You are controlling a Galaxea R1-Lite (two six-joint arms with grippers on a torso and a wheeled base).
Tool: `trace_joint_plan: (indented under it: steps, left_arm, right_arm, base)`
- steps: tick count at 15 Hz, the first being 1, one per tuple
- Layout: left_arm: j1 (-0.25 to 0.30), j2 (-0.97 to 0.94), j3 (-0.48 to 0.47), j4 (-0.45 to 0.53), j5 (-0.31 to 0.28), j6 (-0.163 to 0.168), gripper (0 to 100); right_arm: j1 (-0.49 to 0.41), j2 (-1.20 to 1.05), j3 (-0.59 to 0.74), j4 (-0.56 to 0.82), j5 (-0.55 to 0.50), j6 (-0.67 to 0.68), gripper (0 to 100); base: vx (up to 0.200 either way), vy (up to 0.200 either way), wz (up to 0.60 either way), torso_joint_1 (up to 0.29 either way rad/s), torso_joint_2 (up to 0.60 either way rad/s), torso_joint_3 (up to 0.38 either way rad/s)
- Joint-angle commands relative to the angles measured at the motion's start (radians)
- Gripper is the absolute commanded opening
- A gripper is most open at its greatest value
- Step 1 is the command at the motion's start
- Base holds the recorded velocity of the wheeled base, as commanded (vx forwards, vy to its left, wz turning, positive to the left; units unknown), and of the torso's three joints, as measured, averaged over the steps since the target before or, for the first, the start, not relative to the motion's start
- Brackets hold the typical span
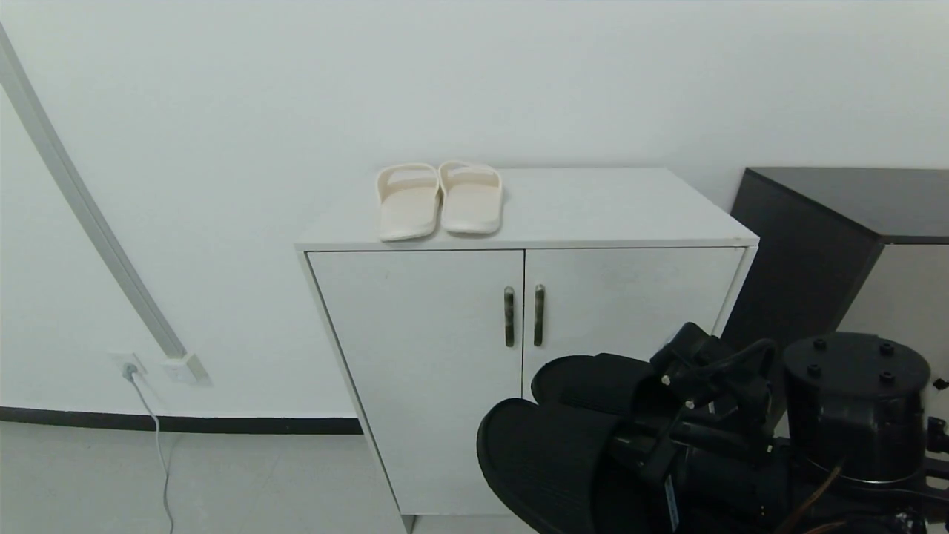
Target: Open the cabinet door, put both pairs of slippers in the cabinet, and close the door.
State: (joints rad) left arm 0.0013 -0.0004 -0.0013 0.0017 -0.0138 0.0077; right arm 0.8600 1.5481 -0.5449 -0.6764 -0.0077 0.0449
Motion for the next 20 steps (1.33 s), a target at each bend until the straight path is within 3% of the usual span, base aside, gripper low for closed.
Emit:
trace_joint_plan:
  steps: [1,14,20]
  left_arm:
    - [0.000,0.002,0.000,0.000,0.000,0.002,100]
    - [-0.003,0.040,0.000,0.001,-0.003,0.003,100]
    - [-0.004,0.048,-0.003,-0.003,-0.003,0.029,100]
  right_arm:
    - [0.001,0.004,0.000,0.000,0.000,0.000,0]
    - [0.008,0.003,0.028,-0.025,0.000,0.000,0]
    - [0.007,0.012,0.034,-0.034,-0.002,0.000,0]
  base:
    - [0.000,0.000,0.00,-0.163,0.47,0.310]
    - [0.000,0.000,0.00,-0.095,0.46,0.358]
    - [0.000,0.000,0.00,-0.001,0.03,0.037]
